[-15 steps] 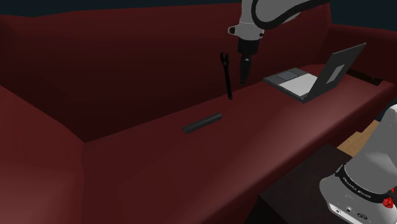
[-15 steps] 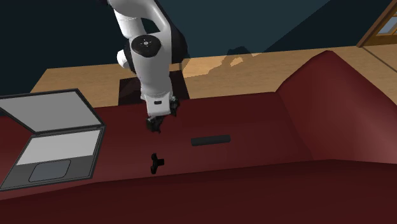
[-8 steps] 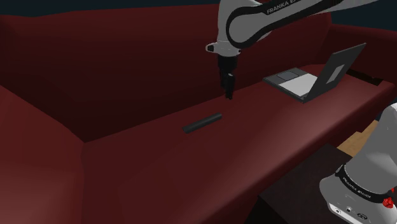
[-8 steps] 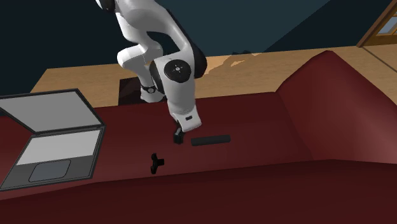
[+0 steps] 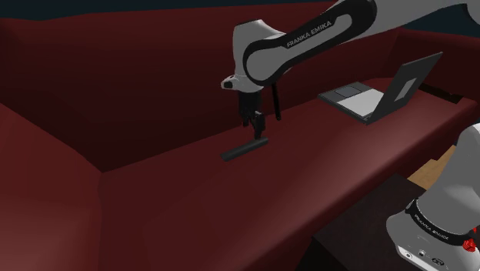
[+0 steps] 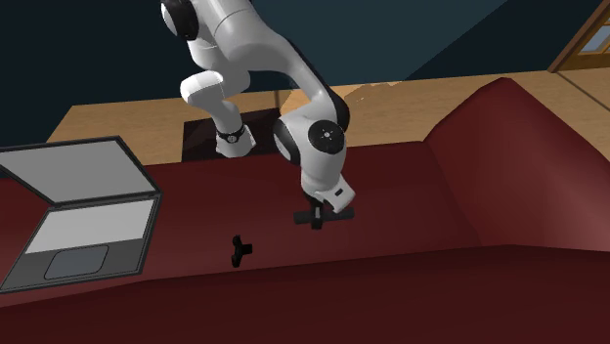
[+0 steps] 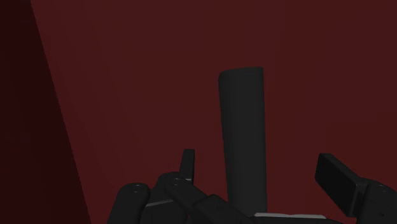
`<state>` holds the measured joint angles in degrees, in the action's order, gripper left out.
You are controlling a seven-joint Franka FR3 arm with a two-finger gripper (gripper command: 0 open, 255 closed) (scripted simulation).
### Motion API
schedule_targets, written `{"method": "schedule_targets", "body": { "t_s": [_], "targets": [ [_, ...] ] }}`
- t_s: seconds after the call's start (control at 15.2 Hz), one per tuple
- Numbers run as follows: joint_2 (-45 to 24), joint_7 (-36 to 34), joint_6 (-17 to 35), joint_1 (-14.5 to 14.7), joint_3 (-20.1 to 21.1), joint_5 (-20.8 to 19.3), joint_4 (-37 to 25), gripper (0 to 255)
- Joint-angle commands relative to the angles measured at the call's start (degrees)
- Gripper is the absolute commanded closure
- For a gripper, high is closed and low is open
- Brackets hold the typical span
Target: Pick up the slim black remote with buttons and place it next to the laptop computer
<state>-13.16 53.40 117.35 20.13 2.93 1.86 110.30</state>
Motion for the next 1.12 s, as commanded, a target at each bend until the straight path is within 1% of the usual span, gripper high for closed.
{"method": "schedule_targets", "body": {
  "t_s": [0.0,0.46,0.99,1.06],
  "targets": [
    [-1.62,1.97,0.29,0.53,0.81,-0.02,-0.9,0],
    [-3.83,1.93,5.66,0.67,0.86,-0.08,2.25,0],
    [-3.83,1.93,5.64,0.67,0.86,-0.08,2.25,0],
    [-3.83,1.93,5.64,0.67,0.86,-0.08,2.25,255]
  ]
}}
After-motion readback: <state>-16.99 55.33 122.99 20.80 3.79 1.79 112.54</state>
